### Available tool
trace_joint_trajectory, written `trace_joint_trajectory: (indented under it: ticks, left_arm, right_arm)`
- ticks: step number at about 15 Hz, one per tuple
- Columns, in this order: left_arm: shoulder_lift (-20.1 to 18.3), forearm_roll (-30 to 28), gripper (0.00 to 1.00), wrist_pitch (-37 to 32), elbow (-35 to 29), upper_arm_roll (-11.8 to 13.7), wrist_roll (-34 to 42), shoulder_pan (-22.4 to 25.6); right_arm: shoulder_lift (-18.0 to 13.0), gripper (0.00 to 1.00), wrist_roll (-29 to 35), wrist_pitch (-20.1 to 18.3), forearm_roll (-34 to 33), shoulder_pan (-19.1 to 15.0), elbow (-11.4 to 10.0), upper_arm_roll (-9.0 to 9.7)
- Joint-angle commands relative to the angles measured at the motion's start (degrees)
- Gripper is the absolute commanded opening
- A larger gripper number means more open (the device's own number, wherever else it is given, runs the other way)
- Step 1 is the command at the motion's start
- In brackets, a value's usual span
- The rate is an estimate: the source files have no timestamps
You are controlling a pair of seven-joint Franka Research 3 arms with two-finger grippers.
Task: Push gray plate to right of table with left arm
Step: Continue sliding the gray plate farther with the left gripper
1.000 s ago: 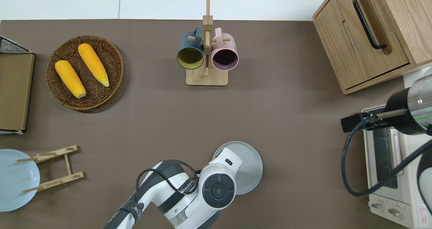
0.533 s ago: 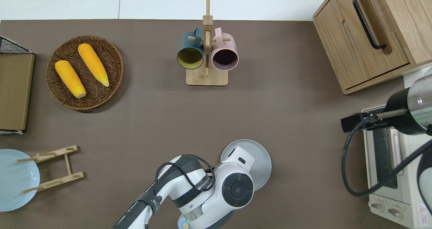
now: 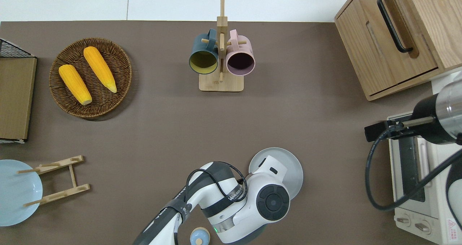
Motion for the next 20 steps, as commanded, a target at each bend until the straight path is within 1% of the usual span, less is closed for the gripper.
trace_joint_trajectory:
  ticks: [1,9,12,13,14,15,16,18,20]
  left_arm:
    - [6.0,5.0,0.00,-1.2,4.7,0.5,-5.8,-2.6]
    - [8.1,5.0,0.00,-1.7,7.7,0.6,-7.8,-5.2]
    - [8.1,5.1,0.00,-1.7,7.8,0.6,-7.7,-5.4]
    - [8.0,5.2,0.10,-1.7,7.9,0.7,-7.5,-5.4]
    - [8.0,5.2,0.46,-1.7,7.9,0.8,-7.3,-5.4]
    - [7.9,5.3,0.63,-1.7,7.9,0.9,-7.1,-5.4]
    - [7.8,5.3,0.72,-1.8,7.9,0.9,-7.1,-5.3]
    - [7.6,5.3,0.98,-1.8,7.9,0.9,-7.1,-5.3]
    - [7.0,5.6,0.99,-2.0,7.9,0.9,-7.1,-4.8]
  right_arm:
    - [-0.4,0.983,0.0,-0.7,0.6,-1.2,0.2,0.76]
    - [-0.4,0.983,0.0,-0.7,0.6,-1.2,0.2,0.85]
    - [-0.4,0.983,0.0,-0.7,0.6,-1.2,0.2,0.85]
    - [-0.4,0.983,0.1,-0.7,0.6,-1.2,0.2,0.85]
    - [-0.4,0.983,0.1,-0.7,0.6,-1.2,0.2,0.85]
    - [-0.4,0.983,0.1,-0.7,0.6,-1.2,0.2,0.85]
    - [-0.4,0.983,0.1,-0.7,0.6,-1.2,0.2,0.85]
    - [-0.4,0.983,0.1,-0.8,0.6,-1.2,0.2,0.85]
    - [-0.4,0.983,0.0,-0.7,0.6,-1.2,0.2,0.85]
